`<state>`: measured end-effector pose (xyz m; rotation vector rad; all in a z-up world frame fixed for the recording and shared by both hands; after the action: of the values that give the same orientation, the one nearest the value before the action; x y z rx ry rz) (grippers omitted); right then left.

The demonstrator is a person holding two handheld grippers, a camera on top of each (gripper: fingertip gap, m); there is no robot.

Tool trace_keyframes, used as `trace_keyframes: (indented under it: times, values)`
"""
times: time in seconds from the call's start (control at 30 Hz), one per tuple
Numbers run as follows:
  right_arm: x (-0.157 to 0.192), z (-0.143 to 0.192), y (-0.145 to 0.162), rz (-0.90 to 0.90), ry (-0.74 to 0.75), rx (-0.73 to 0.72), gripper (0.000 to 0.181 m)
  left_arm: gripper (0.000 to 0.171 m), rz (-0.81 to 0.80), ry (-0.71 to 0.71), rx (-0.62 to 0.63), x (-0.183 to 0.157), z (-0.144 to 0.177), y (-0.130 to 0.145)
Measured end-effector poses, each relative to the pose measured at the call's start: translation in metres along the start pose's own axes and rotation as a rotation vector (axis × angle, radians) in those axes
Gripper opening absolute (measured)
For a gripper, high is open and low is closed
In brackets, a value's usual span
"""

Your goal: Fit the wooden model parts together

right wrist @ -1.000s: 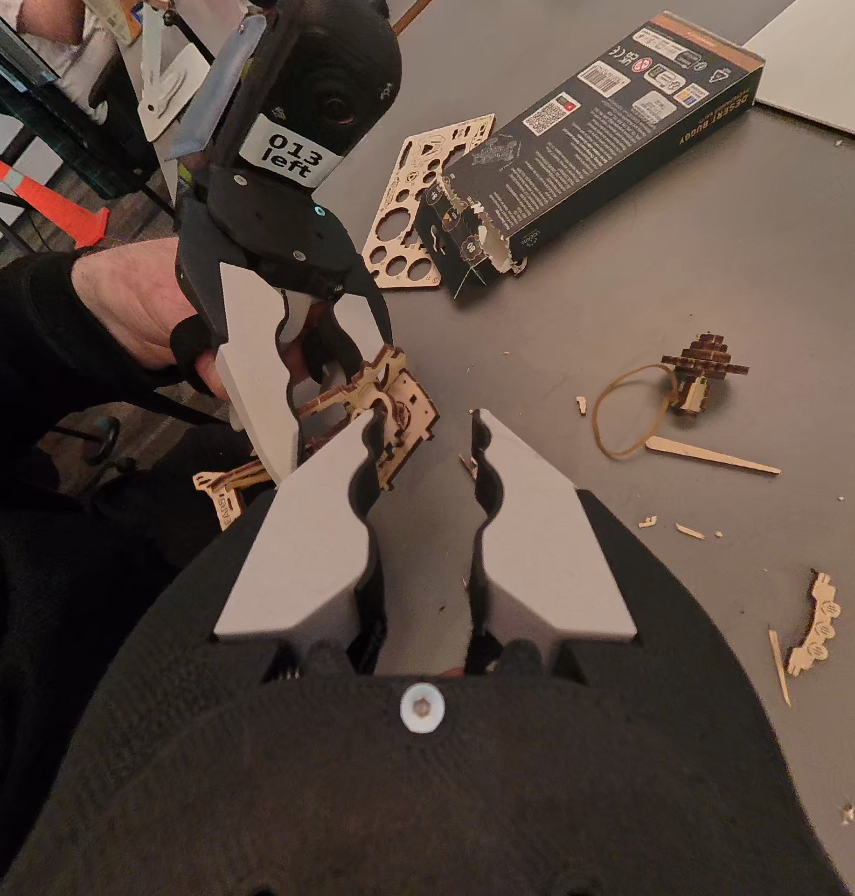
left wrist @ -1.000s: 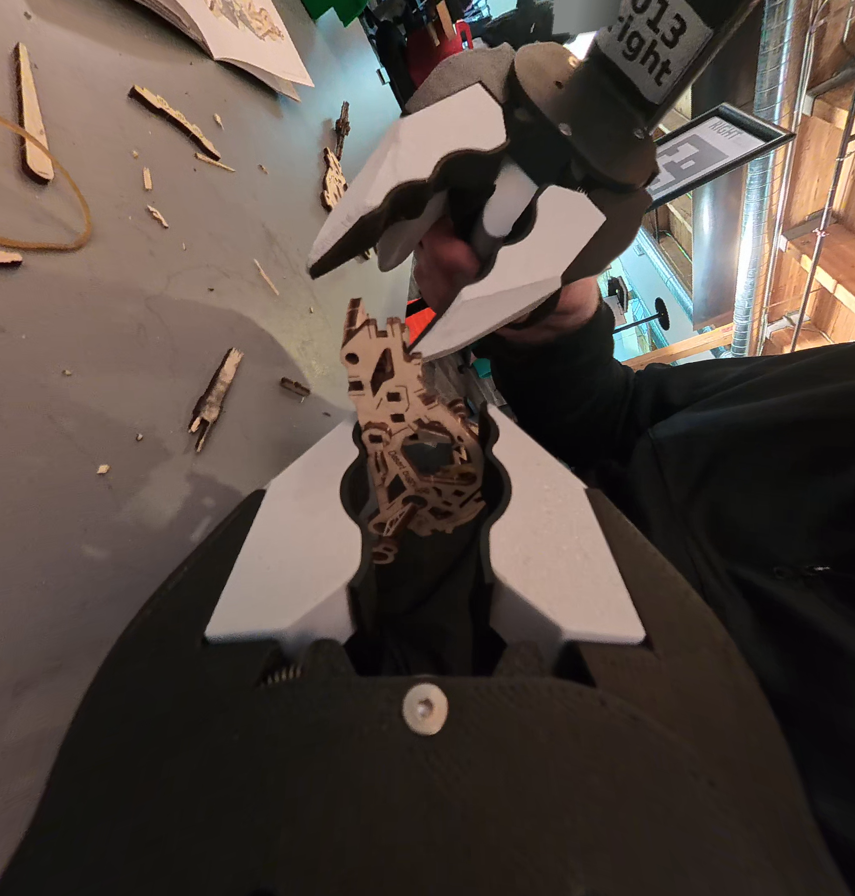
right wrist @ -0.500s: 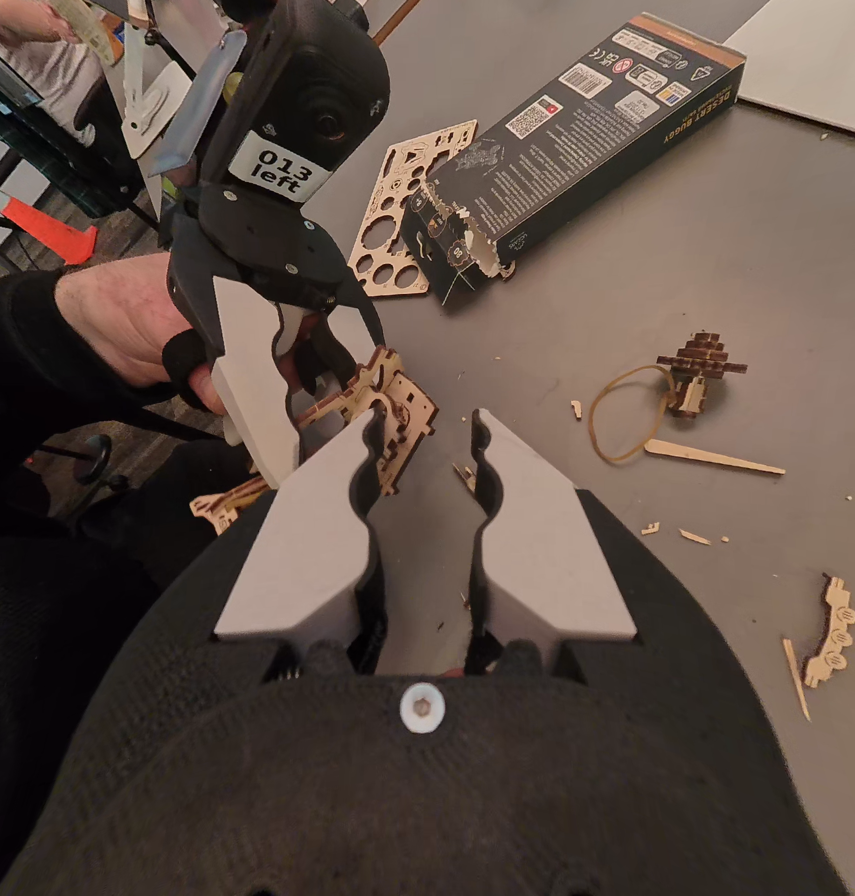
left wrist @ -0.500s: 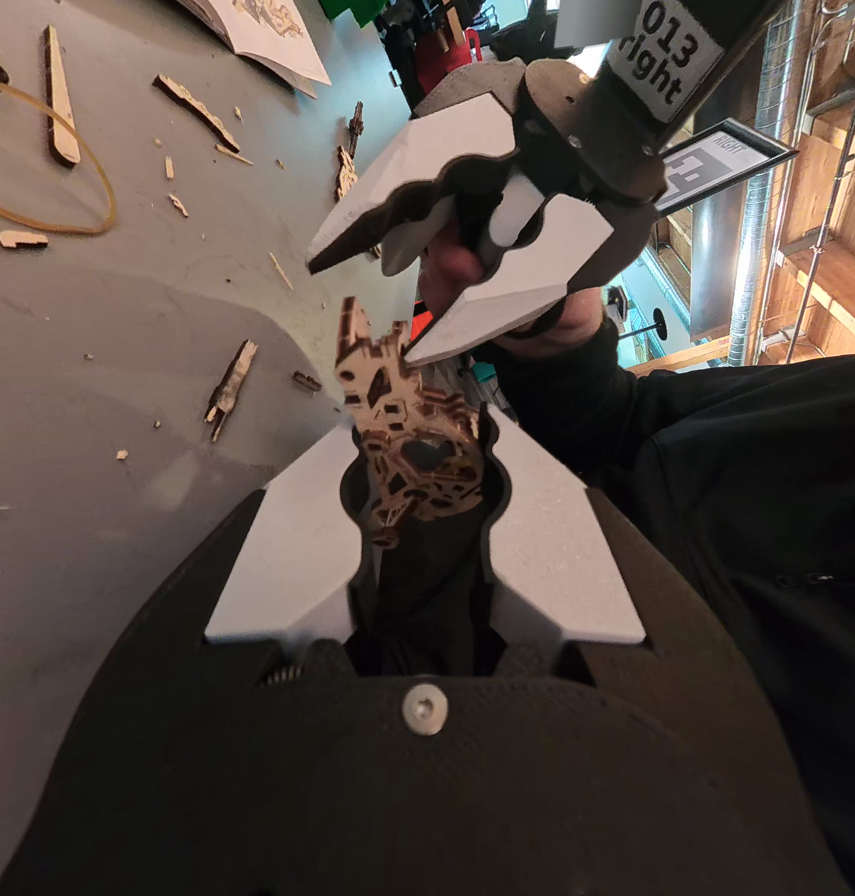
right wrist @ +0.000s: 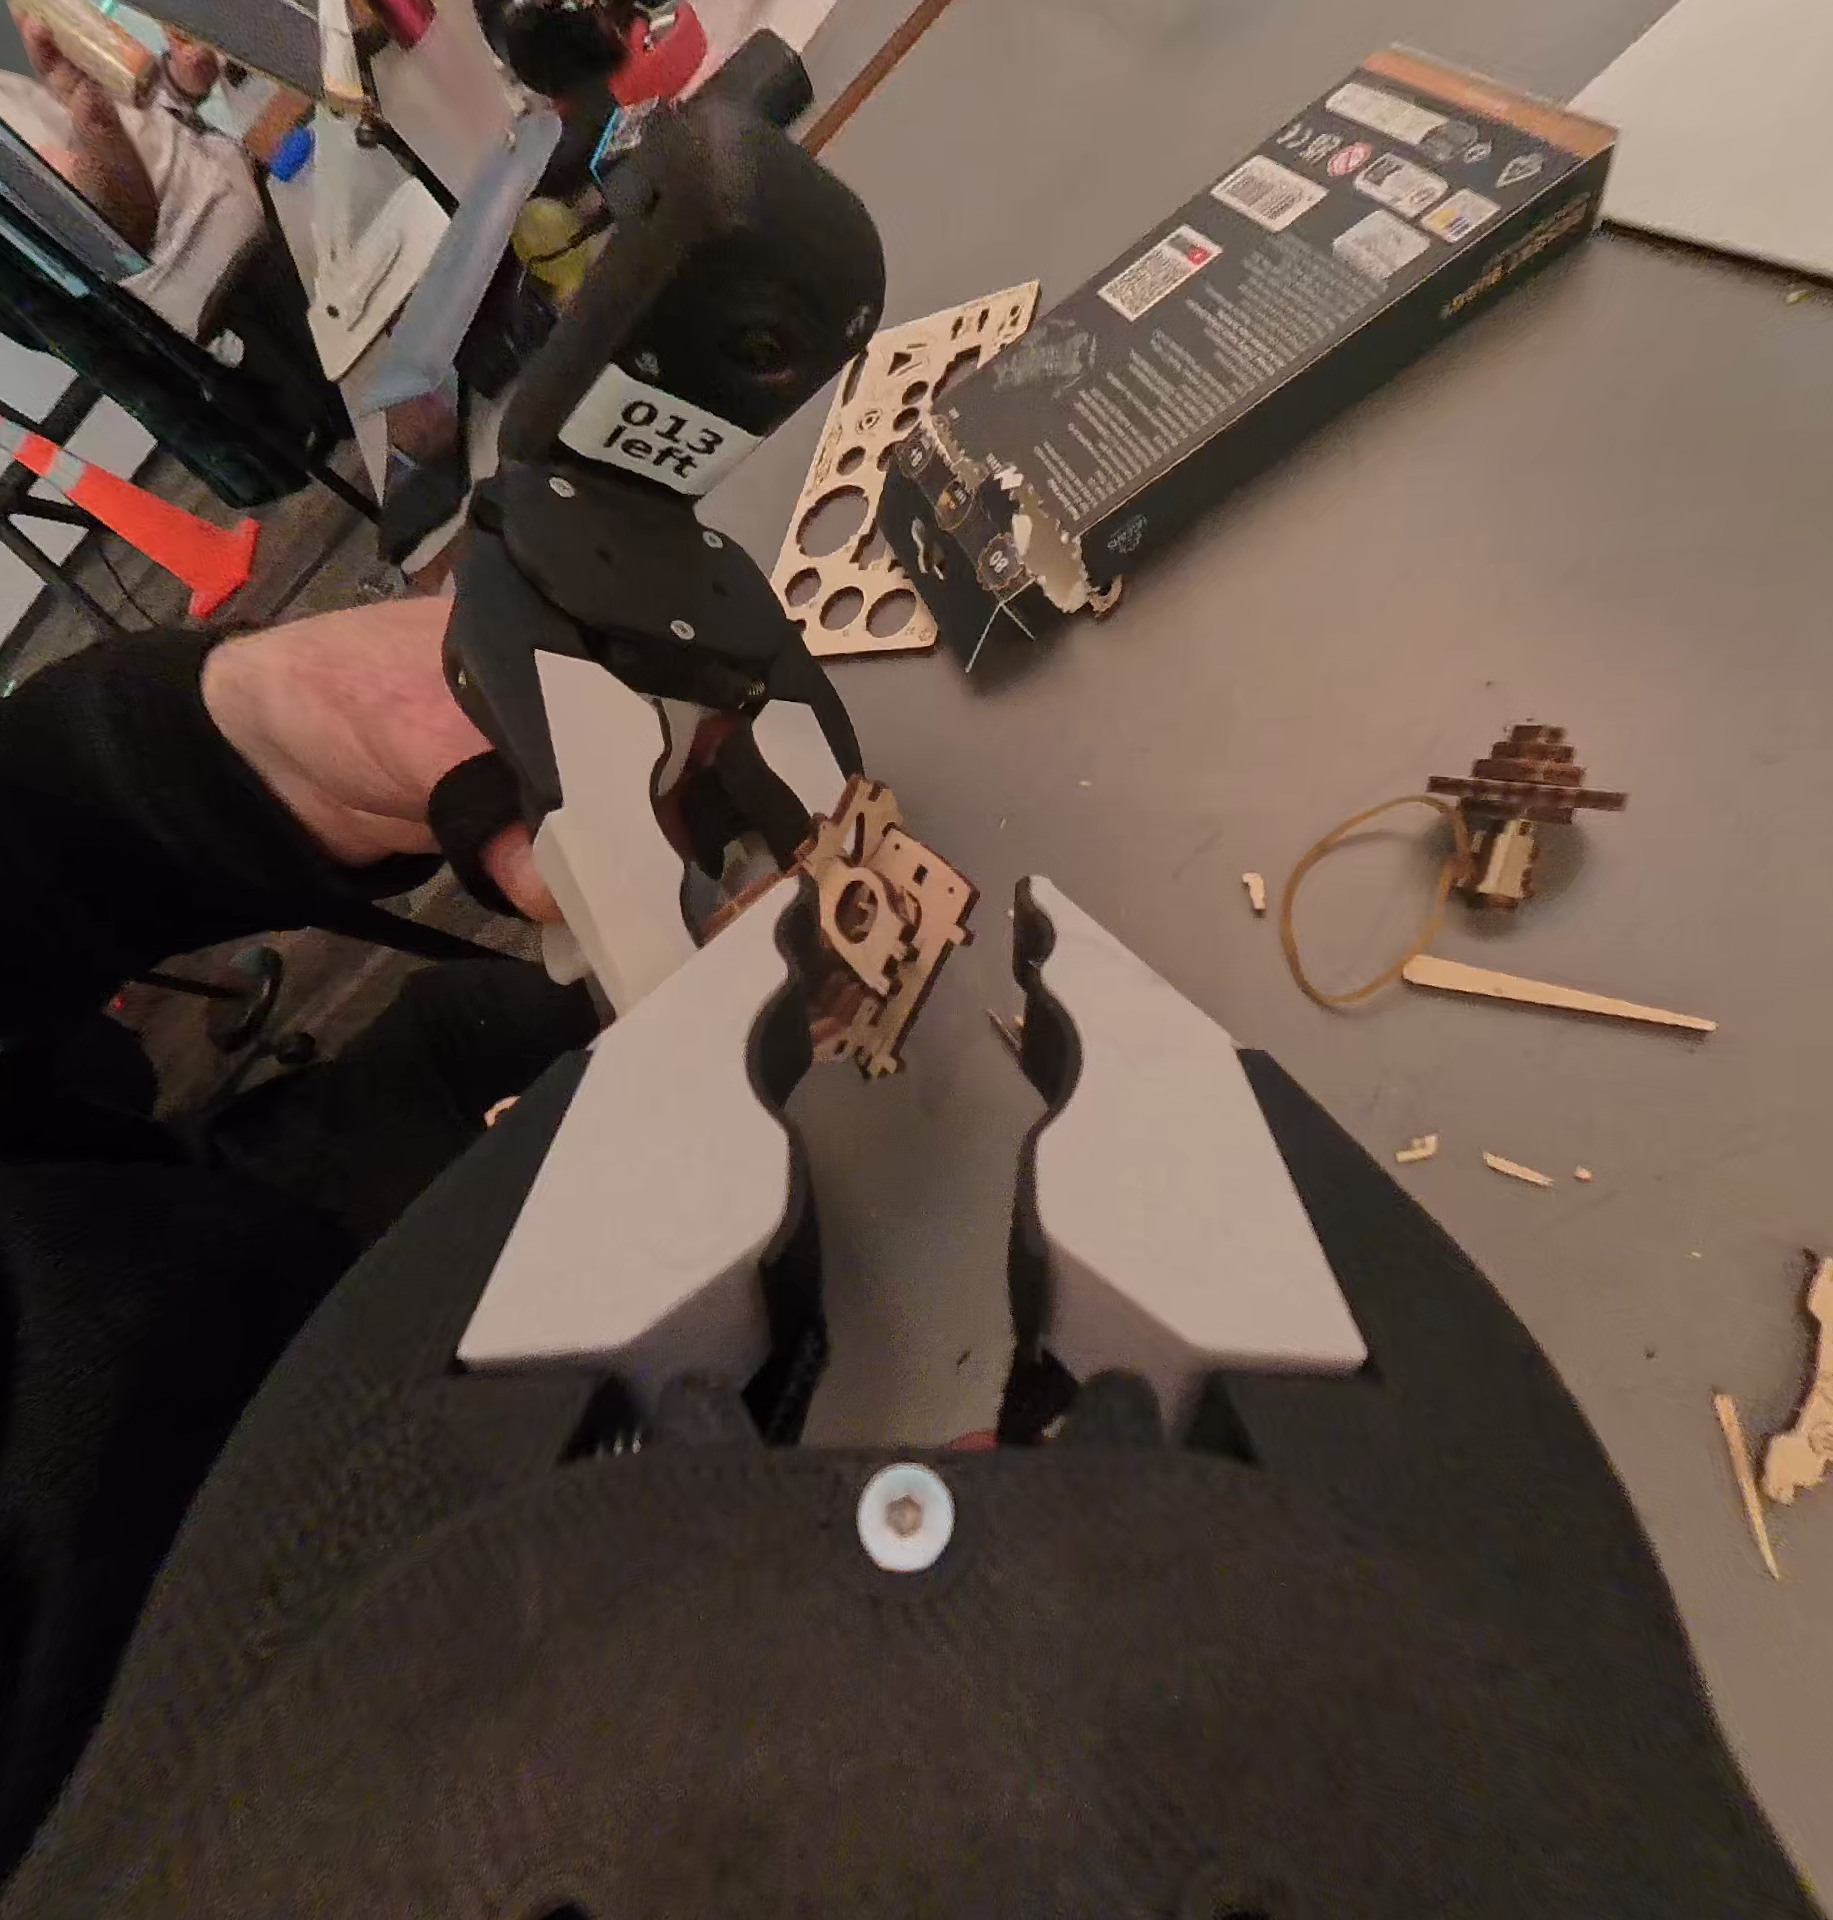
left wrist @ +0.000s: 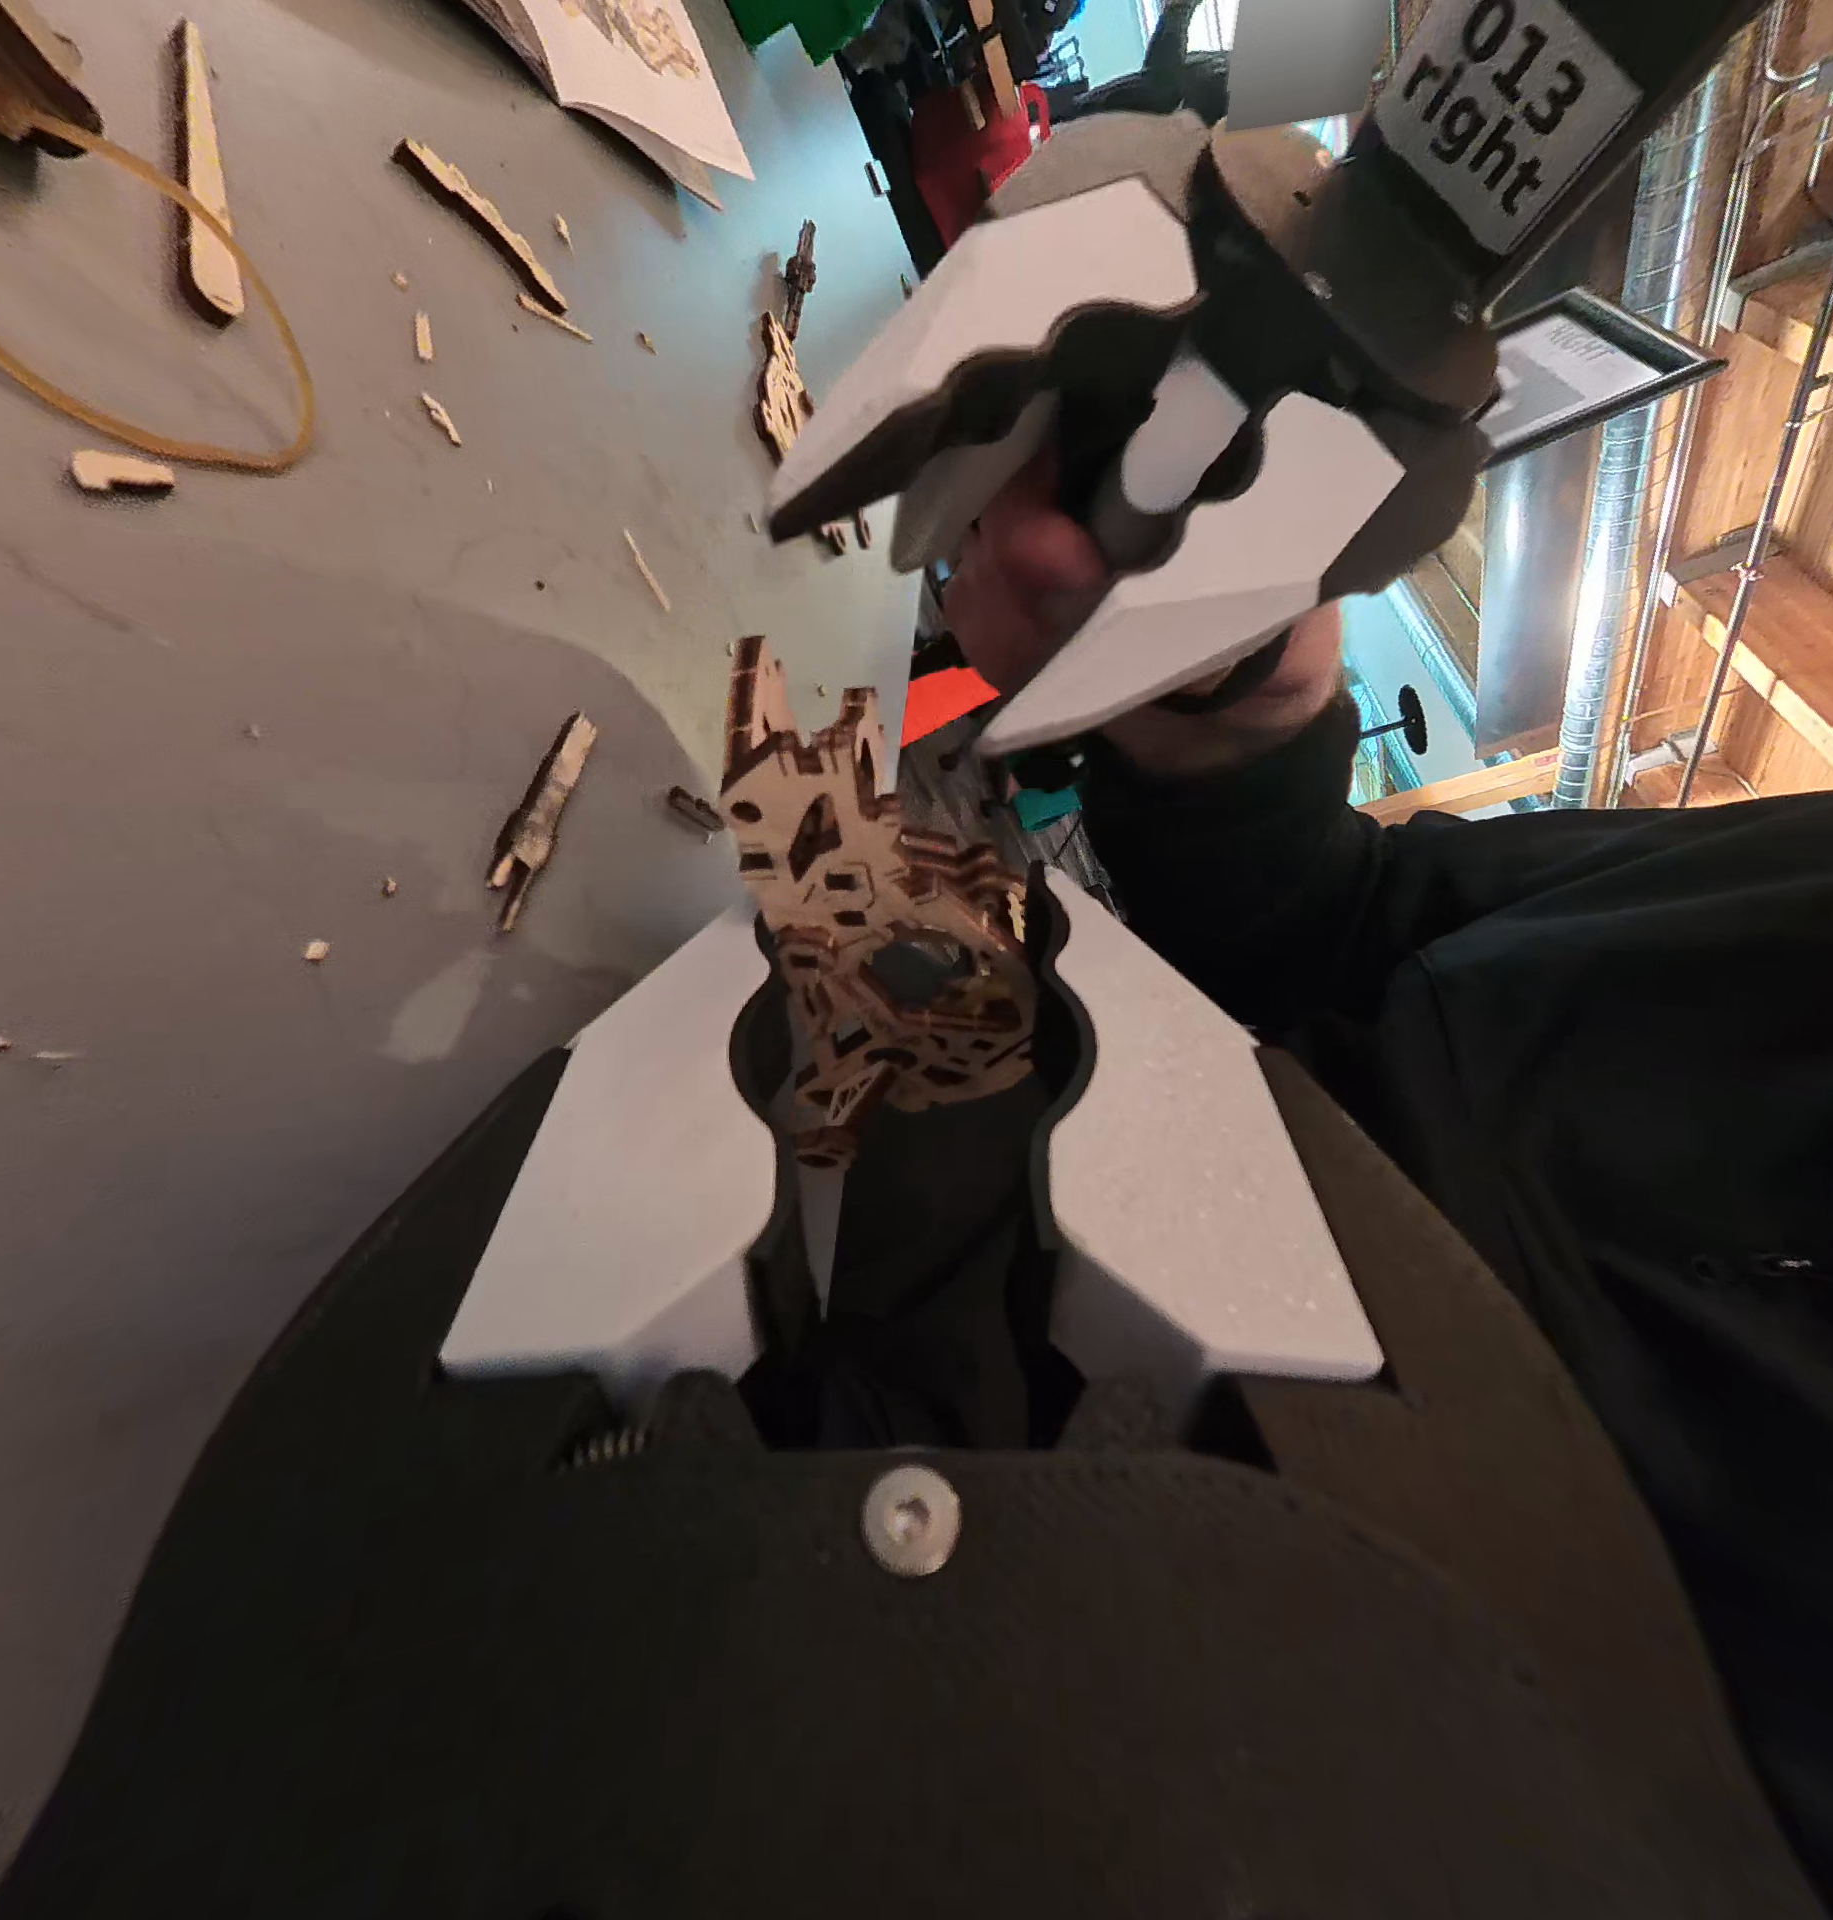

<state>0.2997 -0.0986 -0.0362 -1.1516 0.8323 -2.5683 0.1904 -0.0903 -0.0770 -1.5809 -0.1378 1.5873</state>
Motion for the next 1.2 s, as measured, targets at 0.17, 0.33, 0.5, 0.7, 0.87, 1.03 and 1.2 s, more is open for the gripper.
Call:
trace_keyframes:
  times: [0.17,0.33,0.5,0.7,0.87,1.03,1.2]
  values:
    - [0.011,0.015,0.002,0.216,0.008,0.063,0.015,0.041,-0.01,-0.026,0.024,0.004,0.002,0.002]
    - [0.022,0.0,0.012,0.384,0.015,0.143,0.007,0.041,-0.032,-0.052,0.063,0.004,0.0,0.003]
    - [0.021,-0.011,0.018,0.435,0.049,0.179,0.008,0.041,-0.05,-0.057,0.09,0.002,-0.002,0.004]
    - [0.024,-0.015,0.02,0.533,0.117,0.182,0.002,0.041,-0.048,-0.068,0.098,0.002,-0.003,0.005]
    - [0.027,-0.017,0.023,0.641,0.171,0.188,0.0,0.041,-0.035,-0.074,0.098,0.003,-0.004,0.006]
    - [0.027,-0.015,0.022,0.675,0.197,0.172,0.0,0.041,-0.012,-0.059,0.076,0.003,-0.004,0.005]
    - [0.029,-0.008,0.013,0.66,0.212,0.101,0.0,0.041,-0.002,-0.057,0.058,0.004,-0.003,0.004]
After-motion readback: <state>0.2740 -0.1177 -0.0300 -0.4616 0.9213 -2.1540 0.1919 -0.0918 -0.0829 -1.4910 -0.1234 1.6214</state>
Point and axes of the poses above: each gripper's, where its closed fingertips meet, z back along the fingers, y out of its underside, x = y × z across the jaws, the point moved 7 cm from there along z, back along the fingers, and after that the axes turned 15 degrees about -z, right-handed, at the moved point
